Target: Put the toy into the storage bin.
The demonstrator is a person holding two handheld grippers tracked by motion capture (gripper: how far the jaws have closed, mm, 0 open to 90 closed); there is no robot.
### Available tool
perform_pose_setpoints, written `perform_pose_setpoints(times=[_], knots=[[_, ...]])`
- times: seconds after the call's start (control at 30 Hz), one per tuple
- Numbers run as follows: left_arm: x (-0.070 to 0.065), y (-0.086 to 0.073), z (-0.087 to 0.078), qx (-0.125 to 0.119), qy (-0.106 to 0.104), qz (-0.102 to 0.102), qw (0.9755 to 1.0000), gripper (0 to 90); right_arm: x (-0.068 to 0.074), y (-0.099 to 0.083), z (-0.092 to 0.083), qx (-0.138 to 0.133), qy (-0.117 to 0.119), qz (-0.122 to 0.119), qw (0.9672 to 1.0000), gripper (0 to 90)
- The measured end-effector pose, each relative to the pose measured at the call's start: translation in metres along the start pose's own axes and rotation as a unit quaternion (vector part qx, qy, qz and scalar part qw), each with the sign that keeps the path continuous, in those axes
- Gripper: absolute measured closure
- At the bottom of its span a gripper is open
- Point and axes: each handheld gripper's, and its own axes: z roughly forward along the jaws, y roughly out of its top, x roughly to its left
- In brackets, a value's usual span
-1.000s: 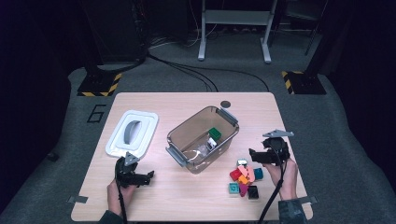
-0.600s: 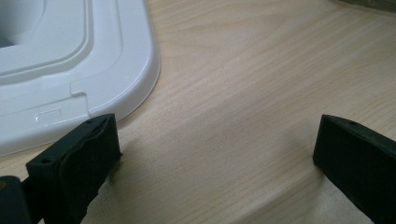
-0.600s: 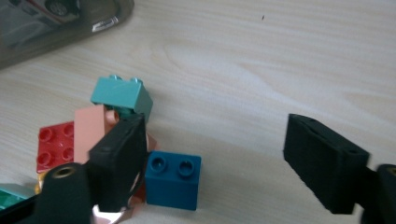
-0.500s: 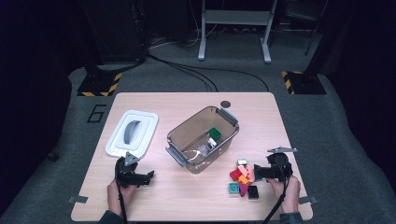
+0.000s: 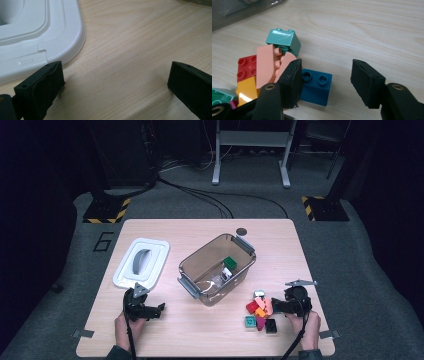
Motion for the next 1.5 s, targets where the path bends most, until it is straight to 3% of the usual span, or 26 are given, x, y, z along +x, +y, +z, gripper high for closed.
perform_pose_setpoints(times=[0.27,0.37,0.5,0.67,0.87,0.93,1.2,1.5], knots=[[0.0,0.0,0.0,0.0,0.0,0.0,1.0,0.4,-0.011,0.002,-0.002,-0.001,-0.014,0.015,0.9998,42.0],[0.0,0.0,0.0,0.001,0.0,0.002,1.0,0.4,-0.008,0.001,-0.004,-0.012,-0.013,0.023,0.9996,38.3],[0.0,0.0,0.0,0.0,0.0,0.0,1.0,0.4,-0.002,-0.001,-0.001,-0.005,-0.019,0.029,0.9994,36.5],[0.0,0.0,0.0,0.0,0.0,0.0,1.0,0.4,-0.002,-0.005,0.002,0.008,-0.044,0.051,0.9977,40.4],[0.0,0.0,0.0,0.0,0.0,0.0,1.0,0.4,-0.006,-0.008,0.0,0.02,-0.05,0.059,0.9968,45.9],[0.0,0.0,0.0,0.0,0.0,0.0,1.0,0.3,-0.008,-0.009,0.0,0.019,-0.048,0.051,0.9974,51.0],[0.0,0.0,0.0,0.0,0.0,0.001,1.0,0.4,-0.009,-0.008,0.006,0.025,-0.045,0.044,0.9977,57.0],[0.0,0.0,0.0,0.0,0.0,0.002,1.0,0.4,-0.011,-0.003,0.003,0.007,-0.046,0.034,0.9983,58.3]])
